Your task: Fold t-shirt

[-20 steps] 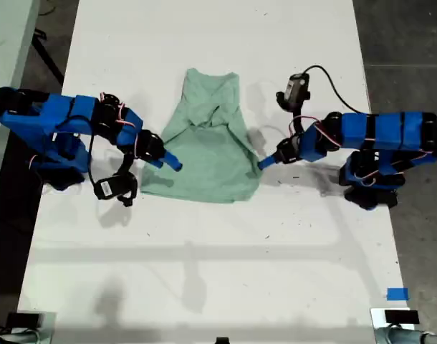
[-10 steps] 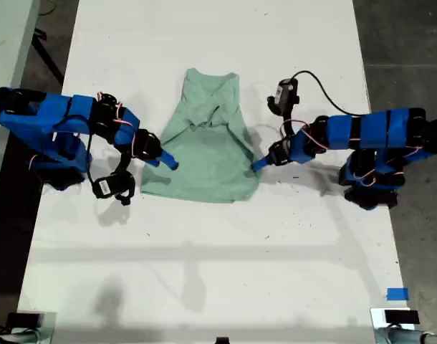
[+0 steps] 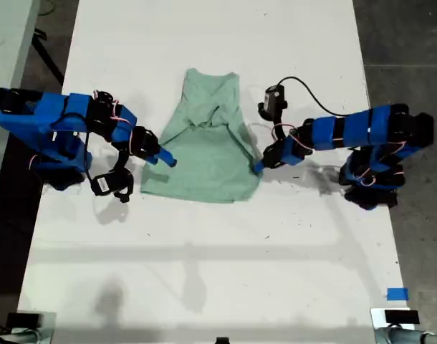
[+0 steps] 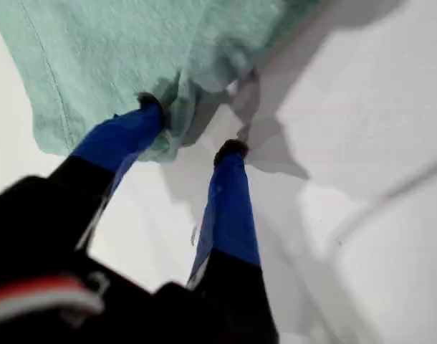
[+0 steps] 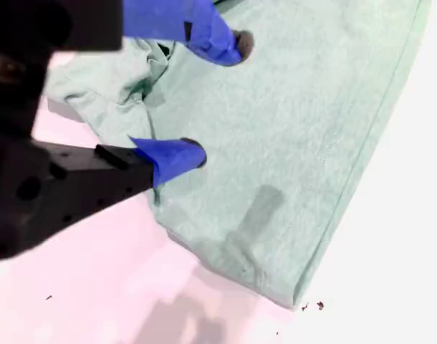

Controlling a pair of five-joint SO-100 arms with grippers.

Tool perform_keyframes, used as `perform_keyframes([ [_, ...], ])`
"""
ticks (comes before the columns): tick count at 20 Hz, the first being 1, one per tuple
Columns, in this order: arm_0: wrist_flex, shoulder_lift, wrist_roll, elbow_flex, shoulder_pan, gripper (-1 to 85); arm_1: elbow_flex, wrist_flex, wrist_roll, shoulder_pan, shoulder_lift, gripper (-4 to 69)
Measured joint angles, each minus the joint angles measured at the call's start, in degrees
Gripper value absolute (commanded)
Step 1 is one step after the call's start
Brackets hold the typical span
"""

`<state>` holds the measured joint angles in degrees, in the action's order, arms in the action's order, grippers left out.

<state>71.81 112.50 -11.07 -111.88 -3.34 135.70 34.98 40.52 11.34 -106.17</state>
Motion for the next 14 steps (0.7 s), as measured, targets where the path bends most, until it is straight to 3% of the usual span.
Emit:
perform_keyframes([
  [10, 0.0, 1.8, 0.0, -1.4, 0.0, 22.9, -1.4, 0.3, 0.4, 0.0, 0.4, -0.7],
  [14, 0.0, 2.5, 0.0, -1.8, 0.0, 22.7, -6.4, 8.6, -0.8, 0.0, -0.3, -0.7],
])
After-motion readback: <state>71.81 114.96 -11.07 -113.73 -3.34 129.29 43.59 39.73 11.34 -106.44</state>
